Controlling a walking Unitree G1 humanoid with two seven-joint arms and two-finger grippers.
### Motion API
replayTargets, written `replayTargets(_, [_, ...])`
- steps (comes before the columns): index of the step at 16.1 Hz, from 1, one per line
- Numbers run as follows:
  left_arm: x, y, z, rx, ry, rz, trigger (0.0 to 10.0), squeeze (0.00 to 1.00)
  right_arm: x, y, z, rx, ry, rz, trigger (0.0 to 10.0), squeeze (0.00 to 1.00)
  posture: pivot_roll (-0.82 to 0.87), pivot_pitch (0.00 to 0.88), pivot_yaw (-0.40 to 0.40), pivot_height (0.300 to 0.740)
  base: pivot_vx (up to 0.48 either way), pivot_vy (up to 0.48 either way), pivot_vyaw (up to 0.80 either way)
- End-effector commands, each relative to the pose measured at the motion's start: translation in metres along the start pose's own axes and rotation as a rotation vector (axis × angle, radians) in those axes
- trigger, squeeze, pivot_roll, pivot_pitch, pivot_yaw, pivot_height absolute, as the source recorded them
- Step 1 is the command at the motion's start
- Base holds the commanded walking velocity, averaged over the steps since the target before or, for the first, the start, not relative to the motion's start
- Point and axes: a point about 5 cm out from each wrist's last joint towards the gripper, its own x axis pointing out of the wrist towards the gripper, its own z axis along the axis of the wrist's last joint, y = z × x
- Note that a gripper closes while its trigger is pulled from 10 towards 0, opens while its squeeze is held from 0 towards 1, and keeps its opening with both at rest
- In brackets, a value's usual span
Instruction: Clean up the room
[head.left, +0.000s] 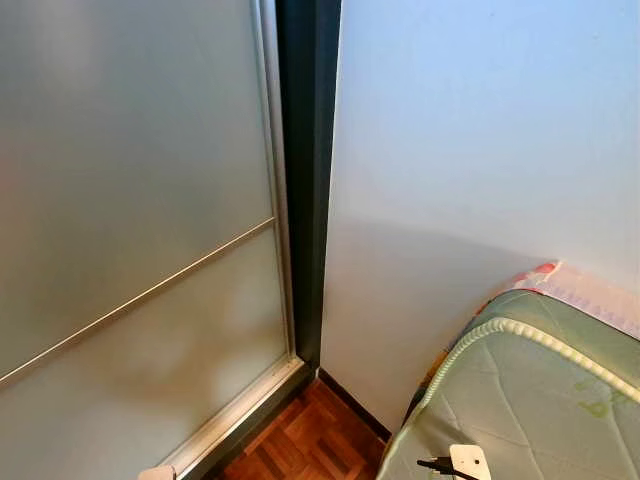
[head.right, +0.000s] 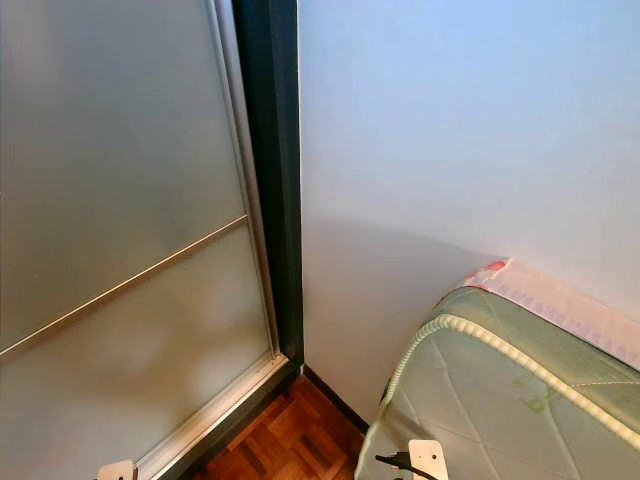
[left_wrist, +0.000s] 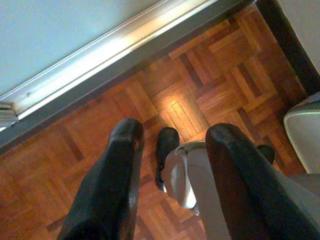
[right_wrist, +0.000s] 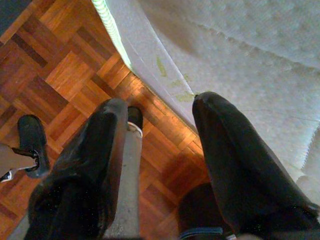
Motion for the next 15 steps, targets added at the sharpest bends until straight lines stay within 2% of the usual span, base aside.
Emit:
replayTargets(1, [0.0150, -0.0351, 0.0327, 0.166, 0.034, -0.091, 10.0, 0.00, 0.0006, -0.0157, 0.0277, 0.193, -0.122, 0.009, 10.0, 0.00, -0.03, 0.000, 0.019, 0.740, 0.000, 0.000, 0.00])
replayTargets(15, [0.0150, -0.0351, 0.0327, 0.166, 0.034, -0.091, 10.0, 0.00, 0.0006, -0.0157, 0.0277, 0.193, -0.122, 0.009, 10.0, 0.00, -0.03, 0.000, 0.019, 0.740, 0.000, 0.000, 0.00])
